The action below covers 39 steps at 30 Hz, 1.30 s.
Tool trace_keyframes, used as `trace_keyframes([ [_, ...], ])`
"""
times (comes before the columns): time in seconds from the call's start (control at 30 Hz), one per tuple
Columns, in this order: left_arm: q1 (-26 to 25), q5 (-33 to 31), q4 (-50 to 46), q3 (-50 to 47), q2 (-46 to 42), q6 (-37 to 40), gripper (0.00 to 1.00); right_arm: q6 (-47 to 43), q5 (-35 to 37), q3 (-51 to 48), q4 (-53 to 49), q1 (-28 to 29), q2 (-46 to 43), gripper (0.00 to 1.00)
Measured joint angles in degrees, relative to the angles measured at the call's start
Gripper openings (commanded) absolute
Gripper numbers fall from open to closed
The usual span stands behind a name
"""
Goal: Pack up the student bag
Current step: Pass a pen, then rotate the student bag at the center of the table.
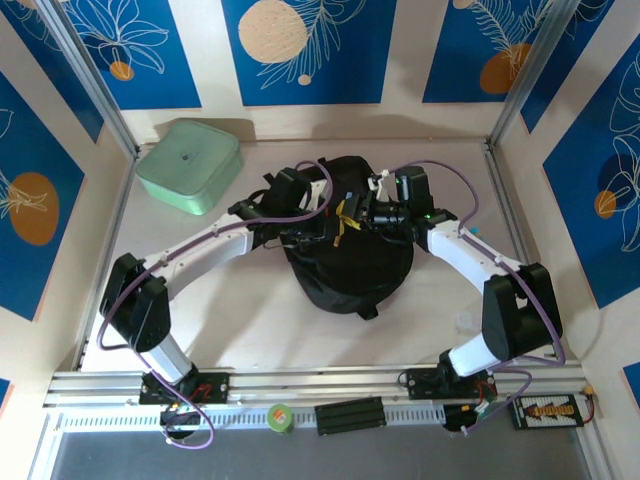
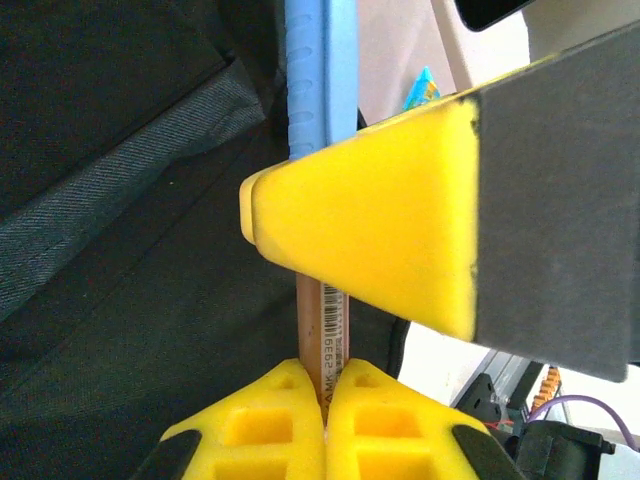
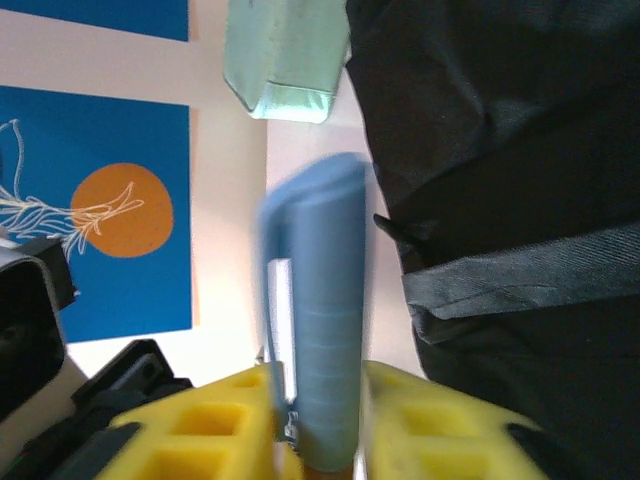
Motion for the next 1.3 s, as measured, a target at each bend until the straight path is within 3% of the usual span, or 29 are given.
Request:
trace_keyframes([
  [0.13, 0.2, -0.1, -0.3, 1.4, 0.1, 1.3, 0.58, 0.2, 0.8, -0.9, -0.2, -0.7, -1.3, 0.12],
  [0.23, 0.8, -2.3, -1.8, 1.9, 0.0, 3.6, 0.7, -0.3, 3.2, -0.9, -2.6, -1.5, -2.7, 0.12],
  [0.43, 2.3, -10.9, -6.3, -4.4, -0.4, 7.9, 0.71, -3.1, 9.7, -0.9, -11.0, -3.8, -4.3, 0.12],
  [0.67, 0.7, -11.3, -1.4, -16.9, 0.2, 5.2, 0.64, -5.1, 15.3, -0.9, -17.4, -5.1, -6.3, 0.12],
  [0.83, -4.2, -9.1, 4.1, -15.4, 4.2, 4.1, 0.63, -5.2, 17.3, -1.3, -19.3, -6.7, -6.5, 0.12],
  [1.0, -7.0, -7.6, 7.5, -15.3, 3.5, 4.5, 0.71, -5.2, 18.5, -2.0, -20.8, -8.1, -6.5, 0.12],
  [1.13, -6.5, -9.7, 2.1, -14.0, -1.1, 8.2, 0.75, -5.3, 18.7, -2.1, -21.2, -8.2, -6.8, 0.12],
  [1.3, -2.4, -13.3, -8.7, -2.4, -2.8, 16.4, 0.74, -5.9, 17.1, -2.0, -19.8, -8.0, -6.7, 0.12],
])
